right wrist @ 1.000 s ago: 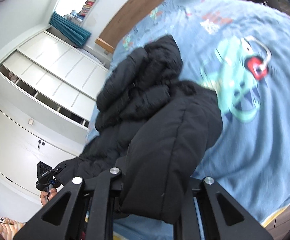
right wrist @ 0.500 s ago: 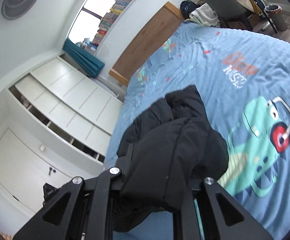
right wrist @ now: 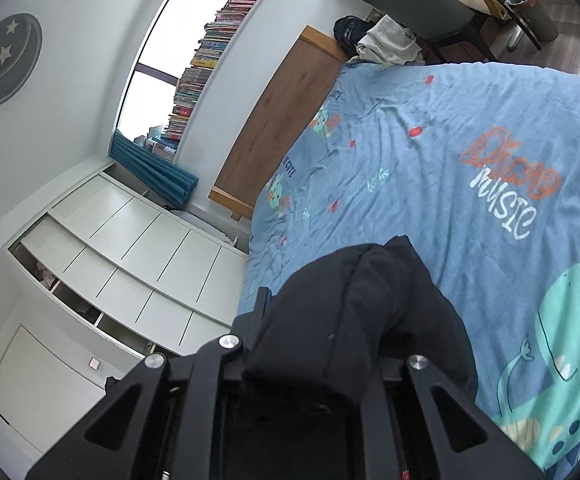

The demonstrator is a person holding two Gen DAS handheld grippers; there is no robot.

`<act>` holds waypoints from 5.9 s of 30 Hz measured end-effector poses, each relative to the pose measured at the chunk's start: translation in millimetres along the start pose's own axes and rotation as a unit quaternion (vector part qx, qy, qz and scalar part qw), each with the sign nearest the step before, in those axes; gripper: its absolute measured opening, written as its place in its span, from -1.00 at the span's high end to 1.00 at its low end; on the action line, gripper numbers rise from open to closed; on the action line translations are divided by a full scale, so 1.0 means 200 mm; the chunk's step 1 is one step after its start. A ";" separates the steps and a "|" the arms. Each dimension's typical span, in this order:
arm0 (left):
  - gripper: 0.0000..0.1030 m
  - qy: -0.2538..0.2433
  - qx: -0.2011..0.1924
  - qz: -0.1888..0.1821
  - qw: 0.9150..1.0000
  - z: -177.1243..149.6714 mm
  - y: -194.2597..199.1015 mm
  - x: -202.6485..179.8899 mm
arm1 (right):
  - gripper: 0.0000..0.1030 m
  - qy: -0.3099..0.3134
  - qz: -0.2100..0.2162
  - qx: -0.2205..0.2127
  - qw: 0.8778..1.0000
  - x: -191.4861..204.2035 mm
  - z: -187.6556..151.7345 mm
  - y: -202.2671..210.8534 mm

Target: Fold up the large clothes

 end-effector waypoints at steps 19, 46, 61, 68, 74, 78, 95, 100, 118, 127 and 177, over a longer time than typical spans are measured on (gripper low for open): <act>0.61 0.127 0.063 0.106 0.984 0.40 -0.94 0.75 | 0.68 -0.073 -0.173 0.059 0.980 -0.44 0.35 -0.98; -0.52 0.142 0.025 0.105 0.984 0.59 -0.66 0.55 | -0.53 0.013 -0.137 0.048 0.989 -0.14 0.49 -0.97; -0.53 -0.106 0.105 0.212 0.966 -0.02 -0.87 0.12 | -0.53 0.231 -0.163 0.121 0.952 0.34 -0.22 -0.95; -0.53 -0.192 0.133 0.249 0.940 -0.12 -1.22 0.06 | -0.53 0.264 -0.187 0.147 0.935 0.25 -0.43 -1.22; -0.72 -0.201 0.155 0.290 0.923 -0.02 -1.53 0.14 | -0.54 0.262 -0.225 0.147 0.927 0.11 -0.33 -1.48; -0.77 -0.186 0.161 0.307 0.919 0.09 -1.68 0.20 | -0.54 0.248 -0.243 0.150 0.926 0.02 -0.19 -1.65; -0.86 -0.152 0.201 0.334 0.908 0.32 -1.89 0.41 | -0.63 0.170 -0.252 0.188 0.934 -0.30 0.10 -1.92; -0.86 -0.104 0.194 0.366 0.904 0.42 -1.65 0.65 | -0.63 0.128 -0.308 0.173 0.927 -0.55 0.25 -1.68; -0.81 -0.089 0.103 0.327 0.935 0.36 -0.92 0.60 | -0.63 0.225 -0.348 0.115 0.903 -0.25 0.24 -1.06; -0.81 -0.106 0.135 0.332 0.927 0.08 -0.98 0.68 | -0.63 0.240 -0.317 0.157 0.904 -0.22 -0.18 -1.18; -0.91 -0.194 -0.002 0.367 0.910 -0.05 -0.64 0.49 | -0.92 0.293 -0.271 0.145 0.905 -0.09 -0.41 -0.86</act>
Point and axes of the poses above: each gripper's, at about its wrist camera, not at the fingertips, and y roughly against the way its jaws point, x to its left, z to its top, the point moved 10 cm from there along -y, roughly the way its jaws point, and after that the axes turned 7 degrees about x, right-handed, at the moved point
